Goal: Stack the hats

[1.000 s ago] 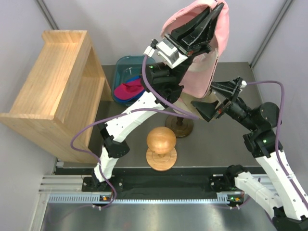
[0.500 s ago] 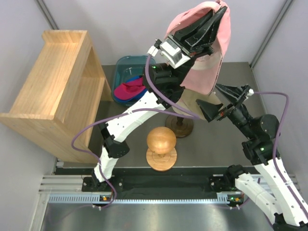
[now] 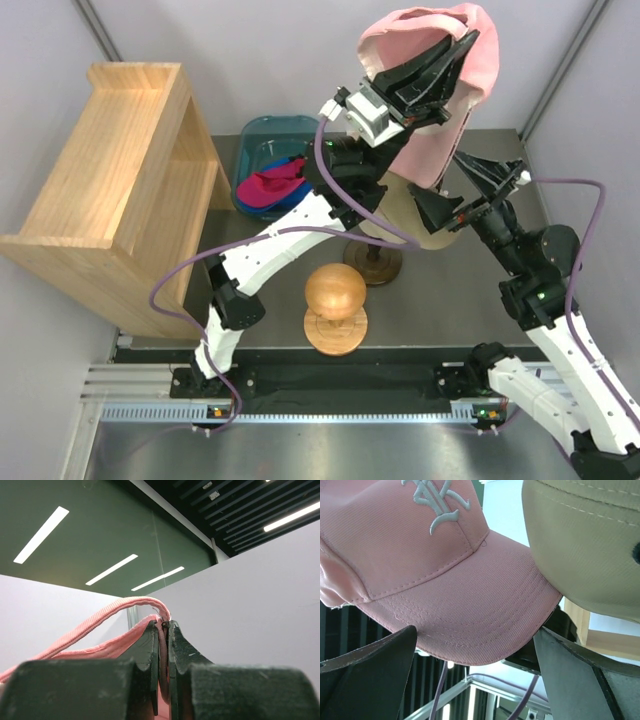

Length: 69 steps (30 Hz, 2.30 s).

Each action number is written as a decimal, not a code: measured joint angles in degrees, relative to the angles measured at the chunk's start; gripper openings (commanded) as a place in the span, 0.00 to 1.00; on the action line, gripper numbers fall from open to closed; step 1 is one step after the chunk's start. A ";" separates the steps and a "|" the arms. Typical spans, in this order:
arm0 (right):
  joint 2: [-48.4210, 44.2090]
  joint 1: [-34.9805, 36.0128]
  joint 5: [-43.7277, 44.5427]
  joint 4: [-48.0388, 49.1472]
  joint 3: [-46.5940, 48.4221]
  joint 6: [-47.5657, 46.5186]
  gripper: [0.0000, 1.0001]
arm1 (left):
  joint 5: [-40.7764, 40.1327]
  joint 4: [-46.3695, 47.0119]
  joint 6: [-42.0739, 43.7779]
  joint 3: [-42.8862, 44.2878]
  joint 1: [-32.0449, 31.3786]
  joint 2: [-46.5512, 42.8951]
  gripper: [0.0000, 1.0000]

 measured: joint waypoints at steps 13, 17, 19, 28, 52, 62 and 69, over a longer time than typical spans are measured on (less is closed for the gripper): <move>0.96 2.10 8.20 8.61 -3.45 0.24 0.72 | 0.57 5.77 -7.93 -9.27 -0.28 -6.14 0.00; 1.42 2.21 10.05 11.50 -5.11 0.33 0.65 | 1.51 7.67 -11.23 -11.39 -0.35 -8.70 0.00; 2.03 2.25 10.86 13.09 -5.84 0.37 0.64 | 1.92 8.57 -12.90 -12.81 -0.44 -10.21 0.00; 8.94 2.47 12.50 23.93 -6.36 0.35 0.34 | 3.98 10.10 -17.22 -17.70 -0.55 -14.14 0.00; 21.77 1.42 15.80 50.86 -5.51 0.98 0.00 | -2.51 4.48 -11.26 -39.52 -0.35 -32.98 0.24; 20.06 -9.01 11.47 50.42 -5.60 0.76 0.00 | -16.61 -3.65 -2.25 -50.73 0.24 -41.53 0.77; 14.49 -12.35 5.40 46.38 -5.62 0.74 0.00 | -24.98 -8.04 1.99 -56.54 0.26 -48.09 0.87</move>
